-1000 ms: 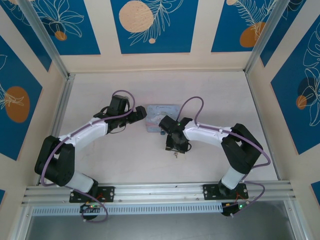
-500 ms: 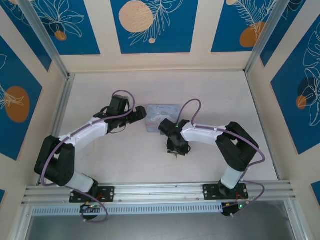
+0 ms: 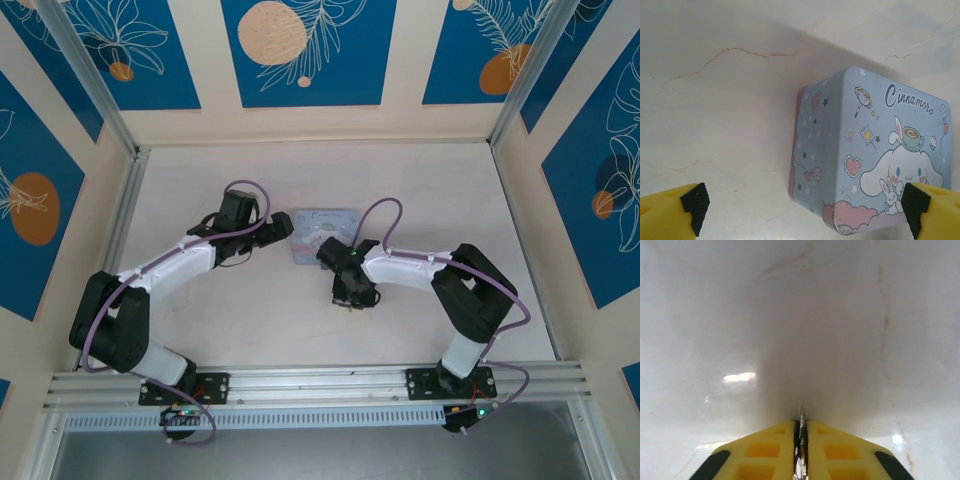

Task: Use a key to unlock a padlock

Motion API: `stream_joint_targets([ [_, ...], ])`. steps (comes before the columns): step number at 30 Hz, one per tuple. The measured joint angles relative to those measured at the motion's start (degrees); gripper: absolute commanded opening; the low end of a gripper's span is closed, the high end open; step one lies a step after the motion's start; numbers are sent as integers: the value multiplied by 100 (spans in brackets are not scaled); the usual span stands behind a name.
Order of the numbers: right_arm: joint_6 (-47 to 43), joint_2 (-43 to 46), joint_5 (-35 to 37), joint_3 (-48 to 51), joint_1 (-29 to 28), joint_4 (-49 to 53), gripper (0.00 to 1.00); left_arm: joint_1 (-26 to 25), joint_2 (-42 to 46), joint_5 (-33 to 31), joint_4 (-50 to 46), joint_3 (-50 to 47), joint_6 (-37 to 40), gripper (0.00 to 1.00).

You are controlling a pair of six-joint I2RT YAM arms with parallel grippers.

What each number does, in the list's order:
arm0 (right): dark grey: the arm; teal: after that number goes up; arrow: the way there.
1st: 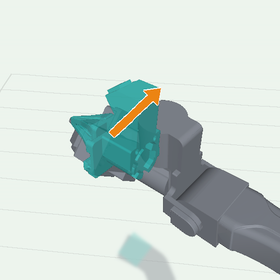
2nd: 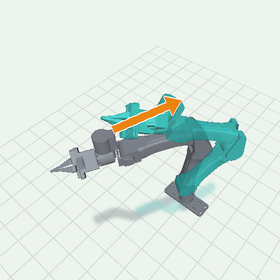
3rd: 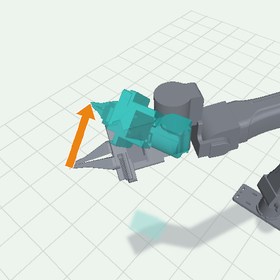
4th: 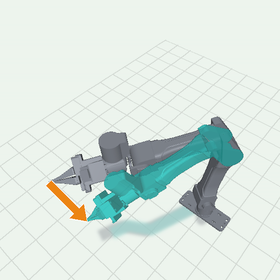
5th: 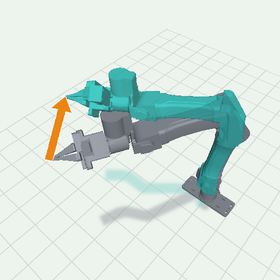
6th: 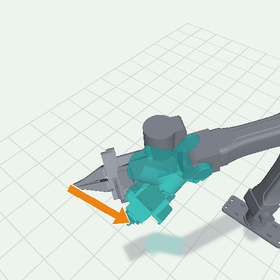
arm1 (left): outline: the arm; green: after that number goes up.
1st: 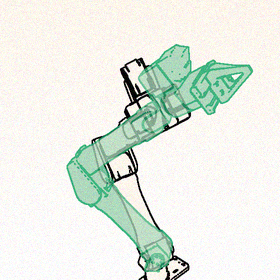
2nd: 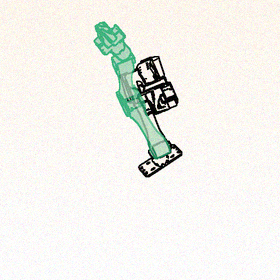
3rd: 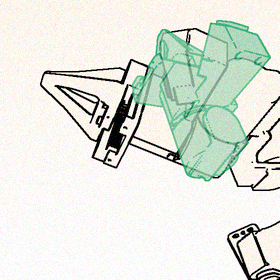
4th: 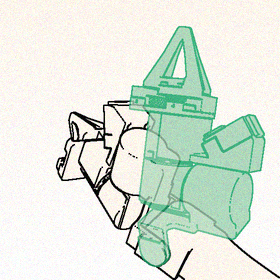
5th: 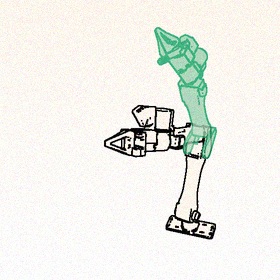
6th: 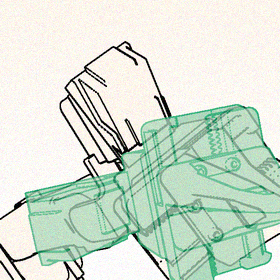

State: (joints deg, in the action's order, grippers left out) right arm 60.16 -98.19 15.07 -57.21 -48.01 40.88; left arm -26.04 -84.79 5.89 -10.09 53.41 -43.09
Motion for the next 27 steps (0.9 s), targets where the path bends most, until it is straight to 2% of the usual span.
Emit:
stream_joint_targets([
  [3, -28, 76, 0, 50, 0, -35, 0, 0, 0, 2, 0, 0, 0, 100],
  [10, -52, 348, 24, 227, 9, -52, 0, 0, 0, 2, 0, 0, 2, 100],
  [18, -63, 1261, -116, 402, 278, -345, 0, -13, 0, 28, 20, 0, 26, 100],
  [27, 890, 1816, -511, 361, 894, -612, 0, -35, 0, 649, 372, 0, -306, 100],
])
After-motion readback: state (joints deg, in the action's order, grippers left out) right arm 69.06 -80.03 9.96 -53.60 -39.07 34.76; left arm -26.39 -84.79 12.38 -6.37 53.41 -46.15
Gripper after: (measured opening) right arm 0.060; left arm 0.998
